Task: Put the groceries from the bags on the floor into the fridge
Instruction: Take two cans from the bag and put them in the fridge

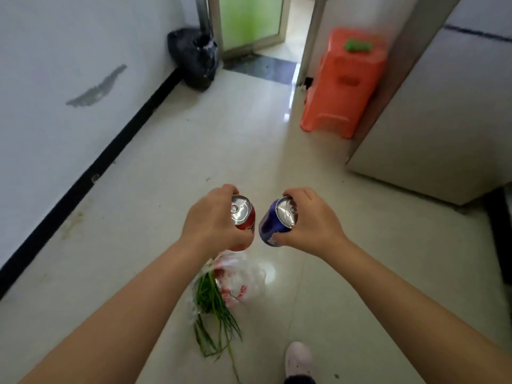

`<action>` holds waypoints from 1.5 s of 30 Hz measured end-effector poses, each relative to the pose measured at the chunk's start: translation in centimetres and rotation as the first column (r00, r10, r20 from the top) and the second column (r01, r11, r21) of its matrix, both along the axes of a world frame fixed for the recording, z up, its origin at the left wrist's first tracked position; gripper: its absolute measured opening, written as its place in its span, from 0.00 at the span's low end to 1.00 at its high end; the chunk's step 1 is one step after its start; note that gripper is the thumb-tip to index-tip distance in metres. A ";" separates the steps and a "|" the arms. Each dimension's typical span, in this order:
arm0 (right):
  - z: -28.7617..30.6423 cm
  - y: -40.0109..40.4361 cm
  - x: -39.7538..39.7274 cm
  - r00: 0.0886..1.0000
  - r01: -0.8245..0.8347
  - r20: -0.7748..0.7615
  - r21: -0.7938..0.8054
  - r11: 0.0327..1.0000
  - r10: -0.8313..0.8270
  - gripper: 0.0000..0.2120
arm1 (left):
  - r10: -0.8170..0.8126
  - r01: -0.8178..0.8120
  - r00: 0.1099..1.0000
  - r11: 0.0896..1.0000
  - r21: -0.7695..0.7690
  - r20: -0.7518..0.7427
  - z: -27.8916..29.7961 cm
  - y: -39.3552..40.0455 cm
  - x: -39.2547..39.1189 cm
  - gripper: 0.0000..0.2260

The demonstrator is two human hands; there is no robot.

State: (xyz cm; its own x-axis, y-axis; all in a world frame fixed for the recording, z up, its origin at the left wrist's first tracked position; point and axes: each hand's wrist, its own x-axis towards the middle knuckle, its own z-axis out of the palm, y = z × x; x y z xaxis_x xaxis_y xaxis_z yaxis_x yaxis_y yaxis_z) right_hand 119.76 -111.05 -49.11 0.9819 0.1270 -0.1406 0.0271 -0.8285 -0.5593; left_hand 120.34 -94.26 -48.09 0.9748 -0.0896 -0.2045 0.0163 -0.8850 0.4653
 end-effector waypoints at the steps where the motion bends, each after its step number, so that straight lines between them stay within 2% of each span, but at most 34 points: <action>1: 3.3 -1.5 0.4 0.998 0.043 0.035 0.009 0.999 -0.043 0.35 | -0.035 0.035 0.999 0.999 -0.005 0.037 3.3 -1.4 1.0 0.28; 5: 15.6 -8.3 1.3 0.958 0.206 0.193 0.050 0.977 -0.212 0.35 | -0.176 0.182 0.967 0.983 -0.020 0.182 15.3 -8.3 3.9 0.28; 9: 25.4 -16.7 1.3 0.896 0.307 0.297 0.124 0.943 -0.331 0.31 | -0.263 0.302 0.908 0.950 -0.074 0.327 24.7 -16.5 5.6 0.24; 15: 36.6 -30.3 0.8 0.785 0.383 0.467 0.149 0.912 -0.406 0.29 | -0.380 0.456 0.761 0.890 -0.018 0.526 35.2 -30.2 7.9 0.27; 18: 40.6 -37.1 1.3 0.755 0.398 0.521 0.119 0.910 -0.398 0.28 | -0.370 0.468 0.734 0.883 -0.029 0.569 38.9 -37.4 9.7 0.26; 27: 49.1 -52.7 7.0 0.650 0.469 0.673 0.011 0.883 -0.353 0.31 | -0.450 0.520 0.649 0.851 0.075 0.614 46.1 -54.0 16.8 0.27; 35: 53.1 -61.7 18.8 0.576 0.491 0.732 0.046 0.870 -0.364 0.29 | -0.368 0.493 0.596 0.869 0.037 0.714 50.8 -63.4 29.2 0.26; 40: 55.0 -66.1 26.3 0.555 0.499 0.742 0.065 0.864 -0.376 0.29 | -0.361 0.486 0.602 0.873 0.032 0.712 53.1 -67.8 37.2 0.26; 45: 56.3 -68.8 32.0 0.543 0.475 0.755 0.084 0.876 -0.367 0.28 | -0.358 0.474 0.626 0.880 0.026 0.693 54.6 -70.4 41.6 0.24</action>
